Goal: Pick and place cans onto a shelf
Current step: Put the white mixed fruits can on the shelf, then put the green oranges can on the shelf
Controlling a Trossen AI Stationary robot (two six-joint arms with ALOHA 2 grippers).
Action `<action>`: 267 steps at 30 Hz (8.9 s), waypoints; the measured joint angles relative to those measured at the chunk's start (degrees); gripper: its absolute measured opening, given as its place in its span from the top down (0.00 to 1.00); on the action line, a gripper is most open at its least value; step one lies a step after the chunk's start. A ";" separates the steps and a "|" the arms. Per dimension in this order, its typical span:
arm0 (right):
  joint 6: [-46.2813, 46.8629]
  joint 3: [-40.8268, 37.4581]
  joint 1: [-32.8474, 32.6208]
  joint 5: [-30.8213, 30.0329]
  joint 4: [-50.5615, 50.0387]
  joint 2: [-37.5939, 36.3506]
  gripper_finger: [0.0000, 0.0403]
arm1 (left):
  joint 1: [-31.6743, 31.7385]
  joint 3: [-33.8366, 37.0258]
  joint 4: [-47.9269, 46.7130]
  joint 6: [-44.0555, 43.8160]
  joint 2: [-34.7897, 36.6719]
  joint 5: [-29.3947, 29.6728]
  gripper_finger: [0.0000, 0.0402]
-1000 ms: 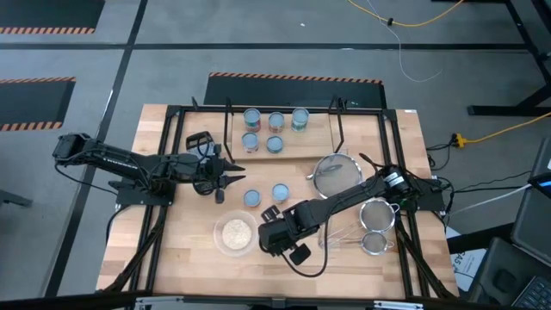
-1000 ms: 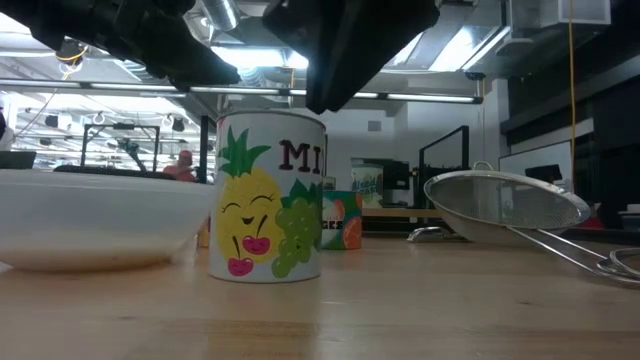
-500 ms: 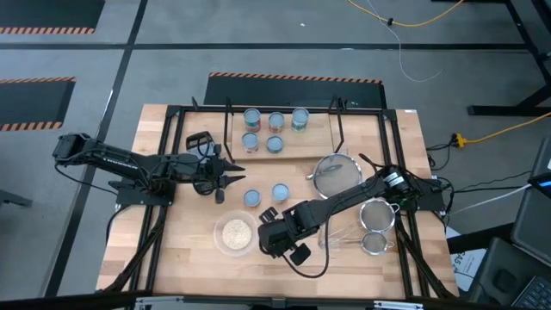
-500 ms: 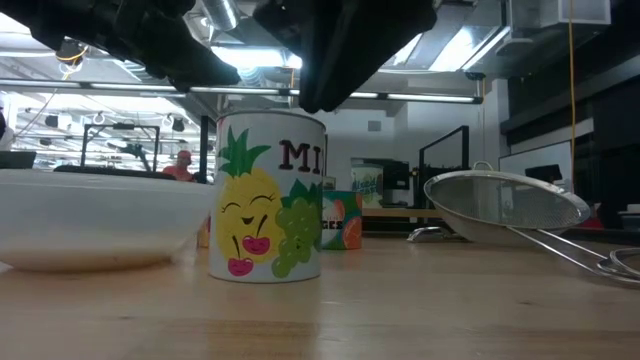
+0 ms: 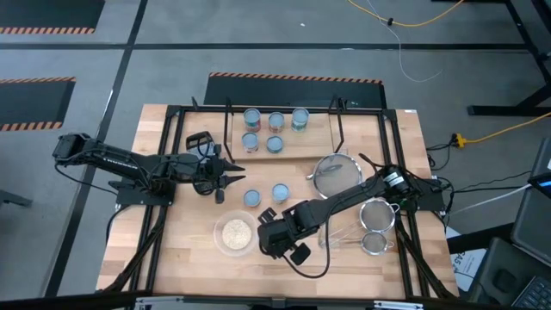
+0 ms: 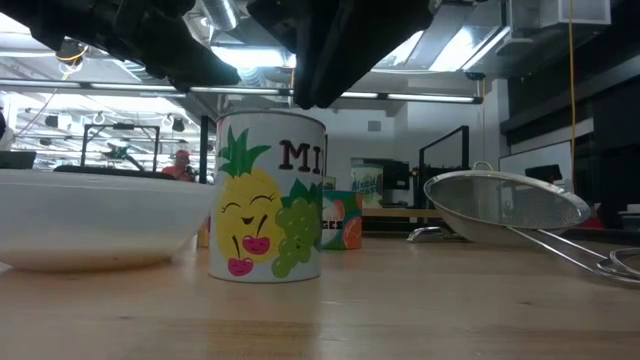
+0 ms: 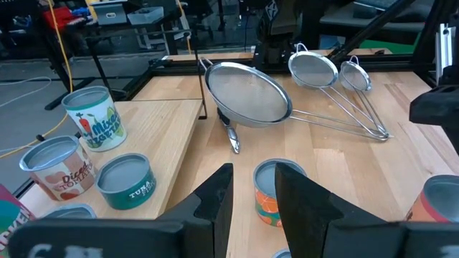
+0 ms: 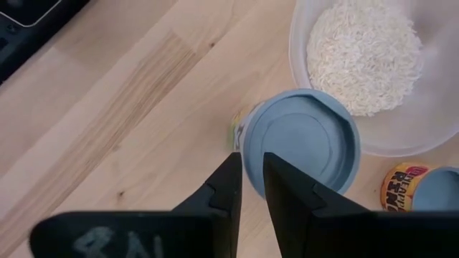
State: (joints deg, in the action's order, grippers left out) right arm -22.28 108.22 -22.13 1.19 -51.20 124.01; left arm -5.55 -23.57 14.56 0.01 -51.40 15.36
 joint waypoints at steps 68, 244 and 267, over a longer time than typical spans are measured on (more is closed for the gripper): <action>-0.57 -5.62 0.26 0.98 4.90 -0.39 0.97 | -0.01 0.00 0.01 -0.09 0.00 -0.01 0.76; 11.56 -29.27 38.42 18.40 5.02 -39.82 0.79 | -2.84 -2.67 9.75 -8.62 -4.38 -8.03 0.76; 13.15 -29.90 19.87 17.88 18.98 -28.58 0.79 | -4.76 -18.49 -9.63 -8.94 -27.29 -12.09 0.76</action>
State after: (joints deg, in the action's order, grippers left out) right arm -9.12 78.32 -2.26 19.07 -32.22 95.42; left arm -10.31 -42.06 4.93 -8.93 -78.69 3.27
